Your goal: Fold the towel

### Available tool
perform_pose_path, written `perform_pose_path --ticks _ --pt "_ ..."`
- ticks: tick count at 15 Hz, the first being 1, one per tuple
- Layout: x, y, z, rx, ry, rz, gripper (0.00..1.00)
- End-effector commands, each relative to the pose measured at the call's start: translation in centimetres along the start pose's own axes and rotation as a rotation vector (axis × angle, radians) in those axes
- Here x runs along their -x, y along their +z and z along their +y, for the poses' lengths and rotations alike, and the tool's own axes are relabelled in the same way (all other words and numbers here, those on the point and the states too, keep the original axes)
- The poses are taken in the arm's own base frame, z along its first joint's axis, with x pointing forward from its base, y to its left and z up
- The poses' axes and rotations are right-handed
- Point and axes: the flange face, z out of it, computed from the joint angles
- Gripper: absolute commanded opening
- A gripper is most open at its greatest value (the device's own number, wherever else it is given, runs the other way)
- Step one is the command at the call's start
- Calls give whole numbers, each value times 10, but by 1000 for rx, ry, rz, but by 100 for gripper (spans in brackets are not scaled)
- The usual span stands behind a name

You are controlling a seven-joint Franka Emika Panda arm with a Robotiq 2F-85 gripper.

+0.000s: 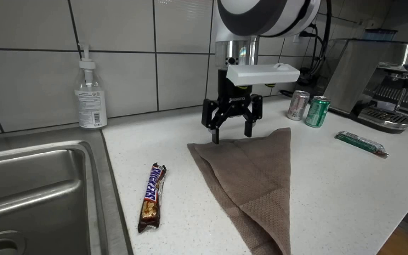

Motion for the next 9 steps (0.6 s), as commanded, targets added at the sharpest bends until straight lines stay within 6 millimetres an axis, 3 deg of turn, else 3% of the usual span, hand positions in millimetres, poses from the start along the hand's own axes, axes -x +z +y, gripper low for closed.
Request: perform_pose_path --ticks 1,9 --pt "9 -12 20 -14 36 -9 100" --pt "10 -3 62 -4 141 -35 100"
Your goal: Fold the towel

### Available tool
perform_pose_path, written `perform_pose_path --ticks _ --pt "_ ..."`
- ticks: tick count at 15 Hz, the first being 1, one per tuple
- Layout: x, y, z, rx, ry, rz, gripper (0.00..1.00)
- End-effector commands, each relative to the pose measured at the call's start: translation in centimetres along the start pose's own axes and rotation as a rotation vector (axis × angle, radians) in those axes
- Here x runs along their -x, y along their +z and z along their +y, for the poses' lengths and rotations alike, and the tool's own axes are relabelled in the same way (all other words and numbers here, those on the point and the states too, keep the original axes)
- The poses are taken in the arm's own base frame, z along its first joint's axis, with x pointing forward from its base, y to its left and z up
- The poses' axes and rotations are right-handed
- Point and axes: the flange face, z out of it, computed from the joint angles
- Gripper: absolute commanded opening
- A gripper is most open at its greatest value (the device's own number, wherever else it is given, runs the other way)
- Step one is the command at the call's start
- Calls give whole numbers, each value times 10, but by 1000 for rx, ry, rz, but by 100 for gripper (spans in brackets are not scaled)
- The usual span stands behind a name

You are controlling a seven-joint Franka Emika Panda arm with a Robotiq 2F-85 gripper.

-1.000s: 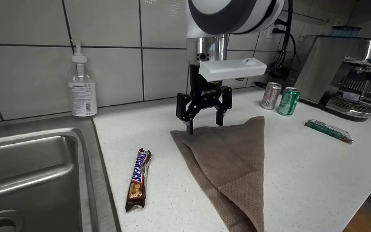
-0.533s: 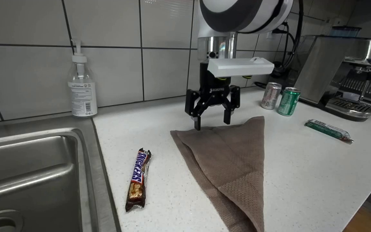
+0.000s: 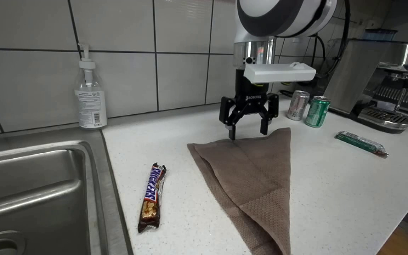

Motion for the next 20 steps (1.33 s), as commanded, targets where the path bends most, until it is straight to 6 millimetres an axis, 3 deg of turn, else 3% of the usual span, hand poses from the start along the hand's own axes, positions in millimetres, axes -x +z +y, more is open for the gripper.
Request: perform_pose_path --ticks 1,9,20 --pt "8 -1 23 -4 70 -25 100" --pt "5 14 73 10 202 -59 100" --pt "-3 23 128 -47 402 -92 100"
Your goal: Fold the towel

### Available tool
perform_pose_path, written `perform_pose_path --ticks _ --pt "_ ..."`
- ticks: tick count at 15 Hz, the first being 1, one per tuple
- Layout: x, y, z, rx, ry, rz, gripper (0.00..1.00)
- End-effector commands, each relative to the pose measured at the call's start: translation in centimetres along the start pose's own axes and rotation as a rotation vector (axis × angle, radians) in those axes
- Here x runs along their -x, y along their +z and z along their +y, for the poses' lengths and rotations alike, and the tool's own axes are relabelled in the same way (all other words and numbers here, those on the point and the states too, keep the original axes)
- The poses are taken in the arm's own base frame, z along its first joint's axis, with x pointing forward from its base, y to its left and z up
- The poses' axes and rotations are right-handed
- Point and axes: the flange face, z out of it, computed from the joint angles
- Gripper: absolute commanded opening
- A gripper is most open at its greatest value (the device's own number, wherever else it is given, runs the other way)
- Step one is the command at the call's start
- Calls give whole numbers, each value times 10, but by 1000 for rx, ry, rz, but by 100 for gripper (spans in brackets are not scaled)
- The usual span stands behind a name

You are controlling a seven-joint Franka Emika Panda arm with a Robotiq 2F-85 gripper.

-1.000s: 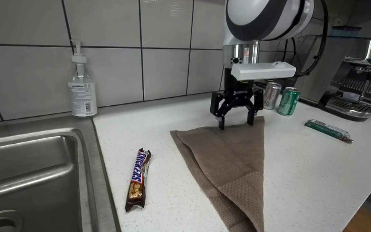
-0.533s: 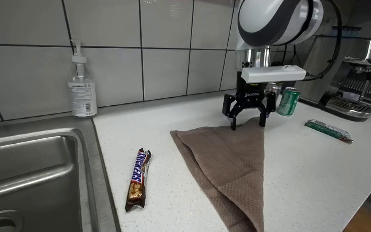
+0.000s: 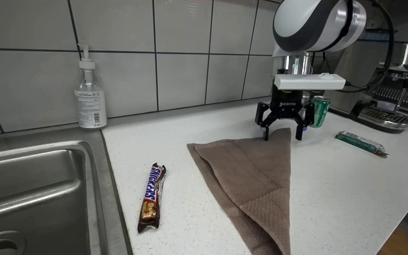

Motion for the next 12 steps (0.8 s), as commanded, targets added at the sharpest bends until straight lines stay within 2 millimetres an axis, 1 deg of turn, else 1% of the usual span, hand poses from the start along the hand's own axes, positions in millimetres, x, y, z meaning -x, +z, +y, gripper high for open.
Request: perform_pose_path --ticks 1,7,12 --pt "-3 -6 15 -28 86 -20 100" --pt "-15 -4 29 -52 177 -31 100" --pt "-25 0 36 -73 249 -43 100"
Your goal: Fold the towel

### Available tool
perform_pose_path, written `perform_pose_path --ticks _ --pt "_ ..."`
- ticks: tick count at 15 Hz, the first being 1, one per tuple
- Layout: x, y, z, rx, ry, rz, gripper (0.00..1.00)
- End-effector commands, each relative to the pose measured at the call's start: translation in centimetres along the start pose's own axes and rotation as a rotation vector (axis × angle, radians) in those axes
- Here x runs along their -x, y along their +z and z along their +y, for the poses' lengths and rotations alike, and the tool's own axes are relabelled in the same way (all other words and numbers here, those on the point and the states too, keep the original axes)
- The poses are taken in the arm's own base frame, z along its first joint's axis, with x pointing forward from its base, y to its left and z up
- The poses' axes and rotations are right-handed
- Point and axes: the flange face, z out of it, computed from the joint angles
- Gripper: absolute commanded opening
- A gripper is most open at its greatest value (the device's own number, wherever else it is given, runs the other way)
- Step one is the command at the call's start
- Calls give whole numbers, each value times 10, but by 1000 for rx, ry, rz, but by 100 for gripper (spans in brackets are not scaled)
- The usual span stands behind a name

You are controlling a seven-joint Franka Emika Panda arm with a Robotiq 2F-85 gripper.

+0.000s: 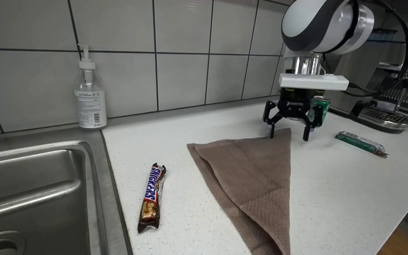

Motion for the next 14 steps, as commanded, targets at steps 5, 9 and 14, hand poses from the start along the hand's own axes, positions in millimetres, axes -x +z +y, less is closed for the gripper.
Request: perform_pose_path --ticks 5,9,14 --pt "-21 -3 0 -36 109 -14 100" --pt "-29 -3 -6 -49 136 -11 100" --pt "-37 -1 -10 -61 157 -11 100"
